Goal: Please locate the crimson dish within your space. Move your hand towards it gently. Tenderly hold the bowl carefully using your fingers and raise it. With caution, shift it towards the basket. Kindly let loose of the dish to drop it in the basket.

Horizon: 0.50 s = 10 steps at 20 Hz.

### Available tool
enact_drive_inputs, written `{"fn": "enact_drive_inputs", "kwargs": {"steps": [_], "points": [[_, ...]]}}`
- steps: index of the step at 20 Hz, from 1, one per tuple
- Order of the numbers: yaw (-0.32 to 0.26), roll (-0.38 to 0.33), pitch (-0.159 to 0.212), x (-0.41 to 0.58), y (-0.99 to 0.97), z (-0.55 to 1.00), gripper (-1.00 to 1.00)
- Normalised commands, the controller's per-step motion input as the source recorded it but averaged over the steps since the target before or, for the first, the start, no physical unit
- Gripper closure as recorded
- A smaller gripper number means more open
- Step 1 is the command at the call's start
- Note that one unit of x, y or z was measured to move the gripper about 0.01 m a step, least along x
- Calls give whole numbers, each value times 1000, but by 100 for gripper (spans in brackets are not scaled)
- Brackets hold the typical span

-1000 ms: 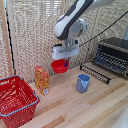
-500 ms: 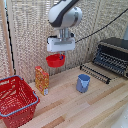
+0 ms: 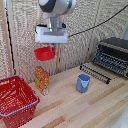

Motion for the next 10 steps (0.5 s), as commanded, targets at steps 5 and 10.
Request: {"fn": "enact_drive_inputs", "kwargs": {"steps": [5, 10], "points": [[-99, -102, -162, 337, 758, 142, 100], [-62, -104, -244, 221, 719, -8, 100]]}}
